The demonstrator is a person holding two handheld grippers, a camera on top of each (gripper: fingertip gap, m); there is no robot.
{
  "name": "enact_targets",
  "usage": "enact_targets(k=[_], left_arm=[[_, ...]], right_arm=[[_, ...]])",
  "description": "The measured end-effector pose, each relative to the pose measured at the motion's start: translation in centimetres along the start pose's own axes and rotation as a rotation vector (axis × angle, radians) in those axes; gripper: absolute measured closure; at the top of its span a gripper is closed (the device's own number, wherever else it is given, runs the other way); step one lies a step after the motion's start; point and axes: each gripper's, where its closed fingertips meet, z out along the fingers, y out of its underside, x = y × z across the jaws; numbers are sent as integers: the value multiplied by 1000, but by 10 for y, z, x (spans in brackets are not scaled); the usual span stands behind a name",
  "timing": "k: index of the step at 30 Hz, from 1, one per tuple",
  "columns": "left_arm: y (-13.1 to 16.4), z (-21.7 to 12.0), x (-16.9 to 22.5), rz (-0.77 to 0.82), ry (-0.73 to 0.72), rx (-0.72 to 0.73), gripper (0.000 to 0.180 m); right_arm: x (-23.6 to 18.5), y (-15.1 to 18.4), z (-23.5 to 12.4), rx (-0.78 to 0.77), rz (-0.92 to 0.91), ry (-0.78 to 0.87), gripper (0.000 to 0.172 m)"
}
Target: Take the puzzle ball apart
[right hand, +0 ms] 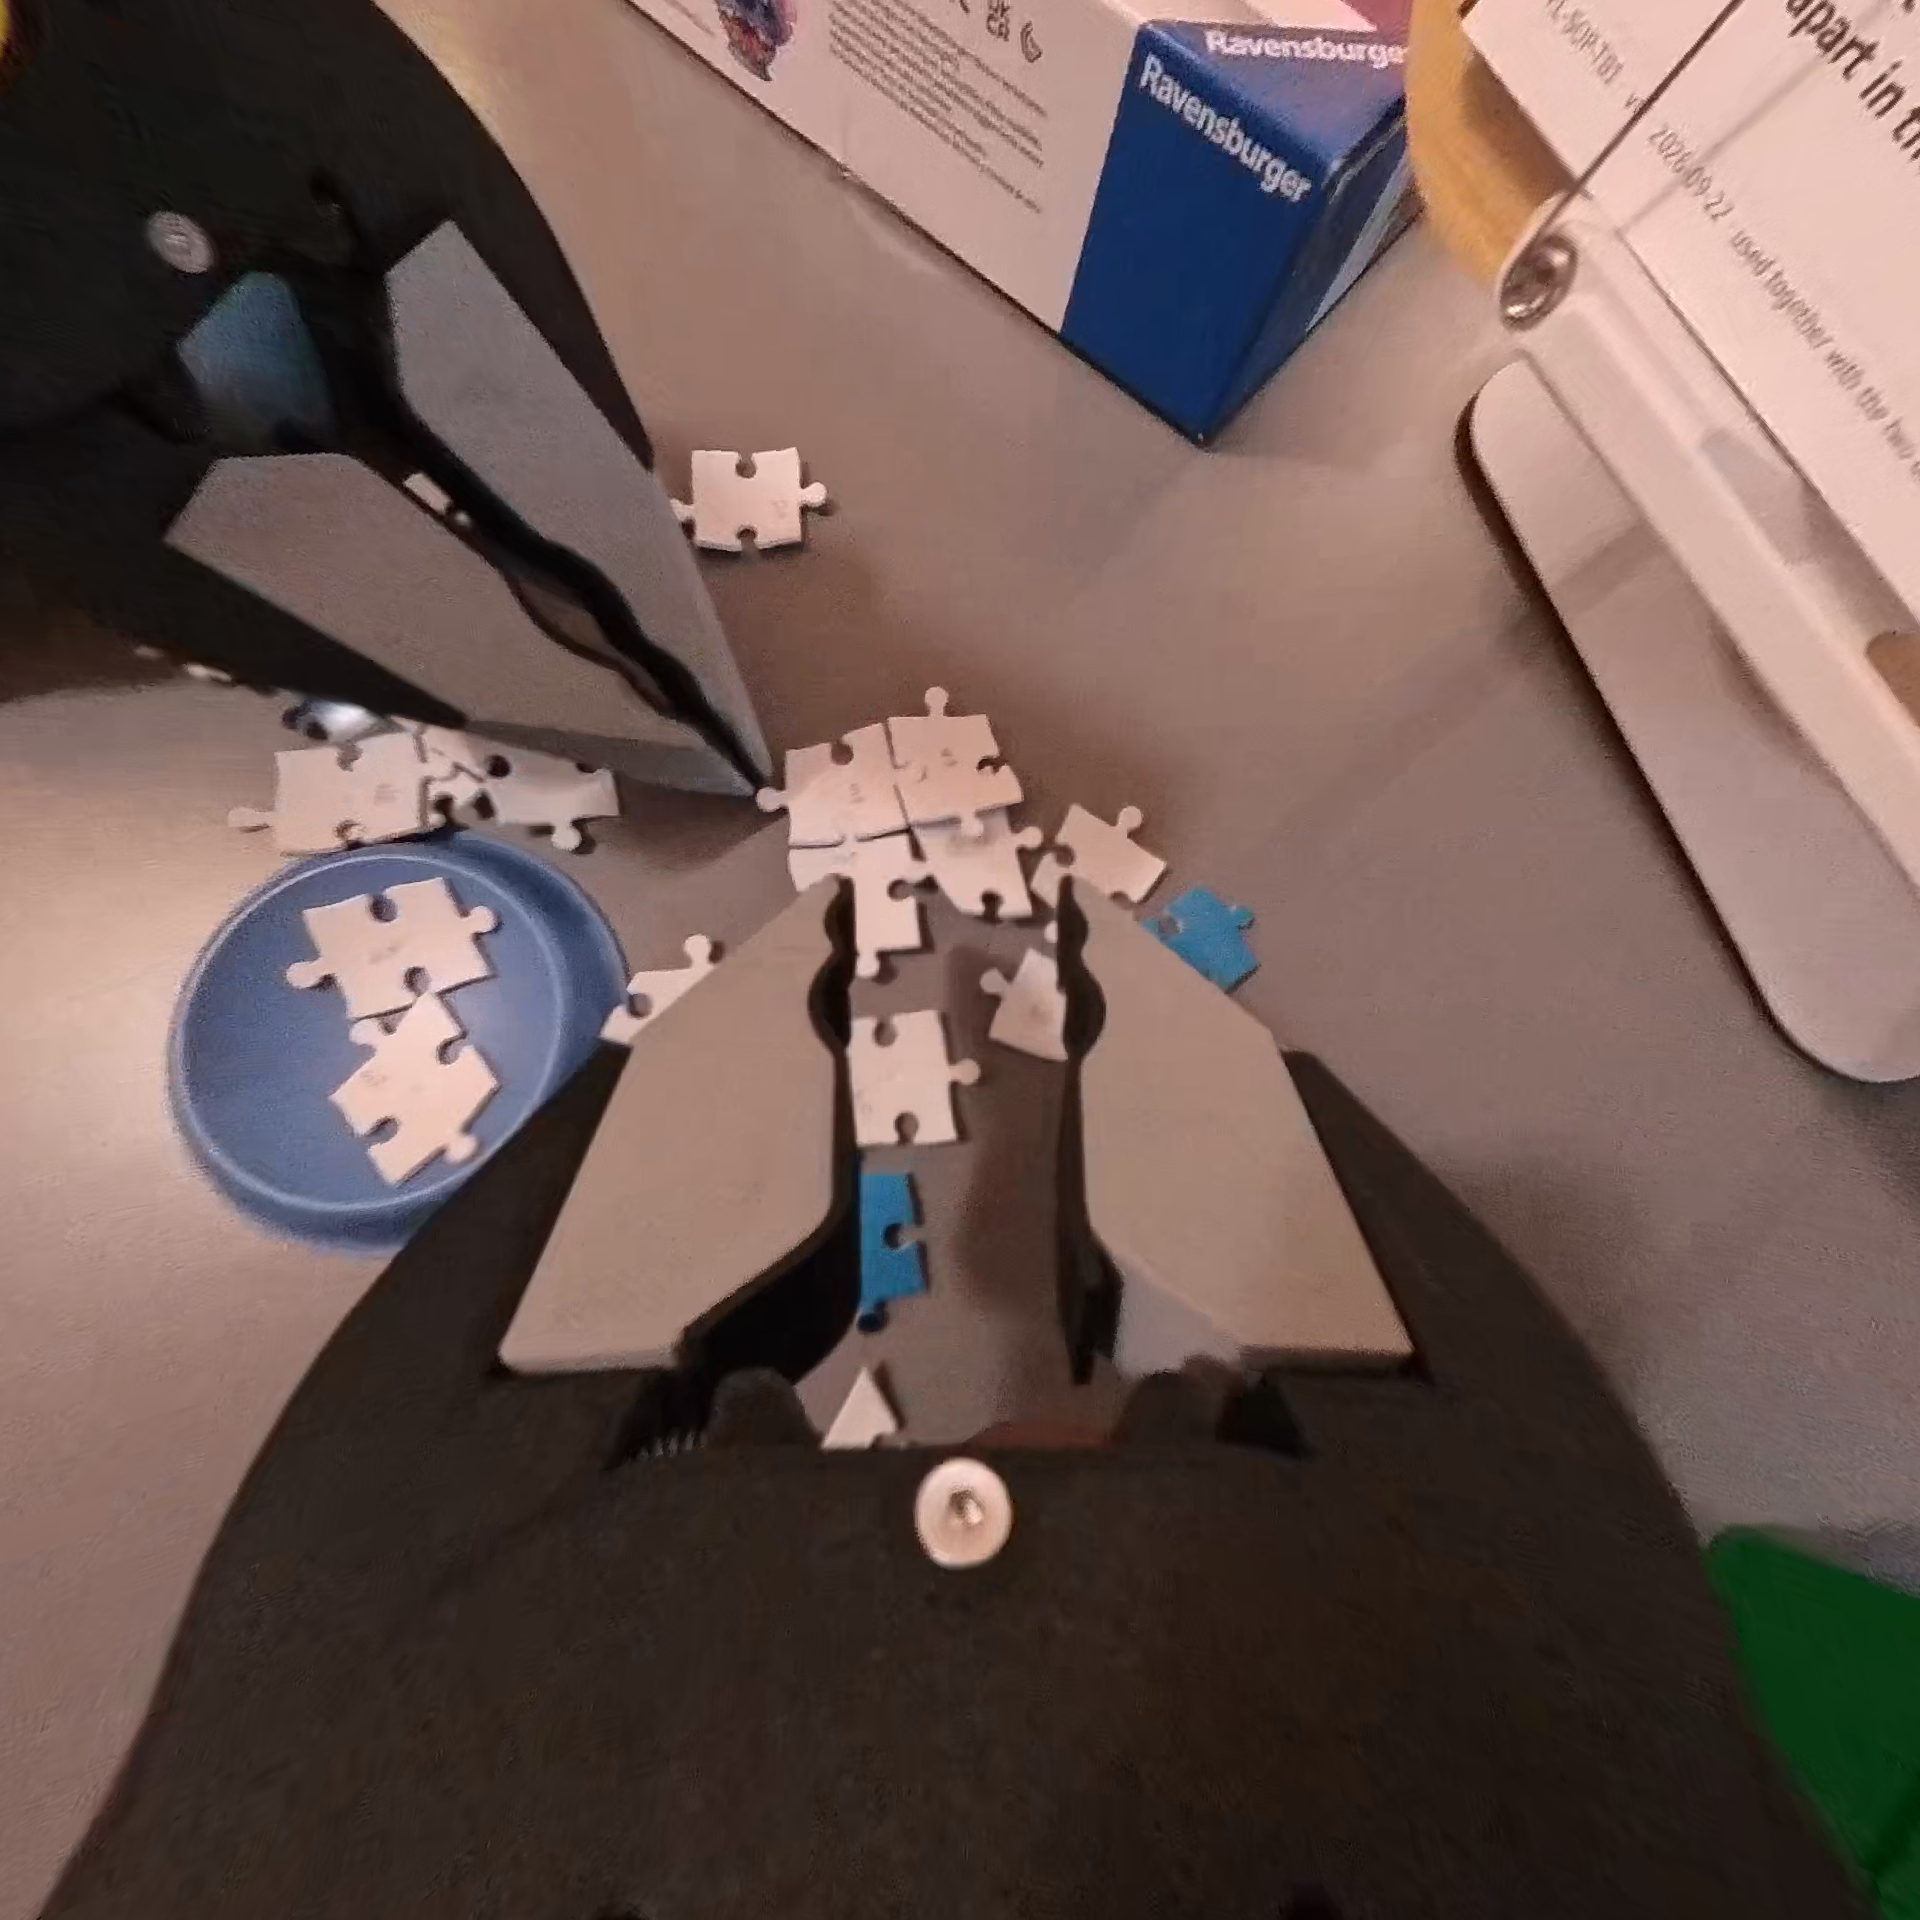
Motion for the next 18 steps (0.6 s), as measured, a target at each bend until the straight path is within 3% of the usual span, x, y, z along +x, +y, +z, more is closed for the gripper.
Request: enact_targets(k=[3, 8, 10, 14, 15, 18], left_arm=[[2, 0, 0, 58, -46, -17, 180], [5, -2, 1, -15, -39, -24, 169], [5, -2, 3, -53, -7, 8, 171], [6, -3, 3, -76, -3, 38, 174], [8, -4, 4, -70, 2, 29, 177], [10, -9, 4, -88, 4, 40, 163]], right_arm=[[8, -5, 19, 33, 32, -25, 124], [3, 0, 53, -19, 99, -139, 121], [-5, -5, 54, 14, 109, -201, 146], [-2, -6, 50, 46, 122, -187, 148], [1, -10, 46, 81, 124, -172, 168], [-6, -25, 23, 184, 187, -285, 172]])
